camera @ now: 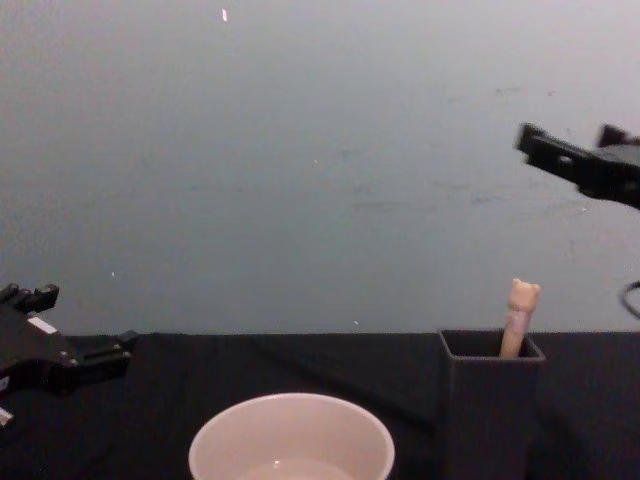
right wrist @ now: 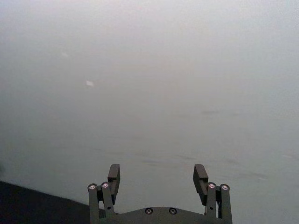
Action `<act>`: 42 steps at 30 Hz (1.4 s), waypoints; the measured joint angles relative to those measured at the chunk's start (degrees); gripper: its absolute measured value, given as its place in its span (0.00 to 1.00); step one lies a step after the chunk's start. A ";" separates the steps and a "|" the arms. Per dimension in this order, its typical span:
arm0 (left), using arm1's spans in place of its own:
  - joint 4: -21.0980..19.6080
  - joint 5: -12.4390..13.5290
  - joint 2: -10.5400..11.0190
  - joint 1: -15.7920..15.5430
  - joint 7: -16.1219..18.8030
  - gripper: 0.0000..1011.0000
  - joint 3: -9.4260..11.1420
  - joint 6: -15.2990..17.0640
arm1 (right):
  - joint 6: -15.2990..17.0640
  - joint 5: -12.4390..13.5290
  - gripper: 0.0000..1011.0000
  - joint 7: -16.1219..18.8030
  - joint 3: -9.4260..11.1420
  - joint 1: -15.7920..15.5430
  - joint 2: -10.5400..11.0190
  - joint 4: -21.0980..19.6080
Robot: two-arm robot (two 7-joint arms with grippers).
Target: Pick up the stirring spoon with one hand, stir inside the cup, then place it back in its original position.
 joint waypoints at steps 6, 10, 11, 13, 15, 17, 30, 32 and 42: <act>0.00 0.00 0.00 0.00 0.00 0.99 0.00 0.00 | 1.80 -5.19 0.99 -5.19 1.80 0.27 0.55 4.13; 0.00 0.00 0.00 0.00 0.00 0.99 0.00 0.00 | 3.48 -7.19 0.99 -6.69 1.95 0.10 0.42 7.09; 0.00 0.00 0.00 0.00 0.00 0.99 0.00 0.00 | 3.80 -7.47 0.99 -6.82 1.95 0.03 0.37 7.60; 0.00 0.00 0.00 0.00 0.00 0.99 0.00 0.00 | 4.65 -8.08 0.99 -6.78 1.75 -0.24 0.17 8.98; 0.00 0.00 0.00 0.00 0.00 0.99 0.00 0.00 | 5.19 -8.60 0.99 -6.21 1.37 -0.47 0.03 10.22; 0.00 0.00 0.00 0.00 0.00 0.99 0.00 0.00 | 5.48 -8.99 0.99 -5.79 1.05 -0.59 -0.07 10.94; 0.00 0.00 0.00 0.00 0.00 0.99 0.00 0.00 | 6.33 -10.69 0.99 -4.64 0.40 -0.52 -0.72 13.49; 0.00 0.00 0.00 0.00 0.00 0.99 0.00 0.00 | 6.31 -10.65 0.99 -4.66 0.43 -0.52 -0.68 13.40; 0.00 0.00 0.00 0.00 0.00 0.99 0.00 0.00 | 6.23 -10.46 0.99 -4.76 0.48 -0.55 -0.62 13.14</act>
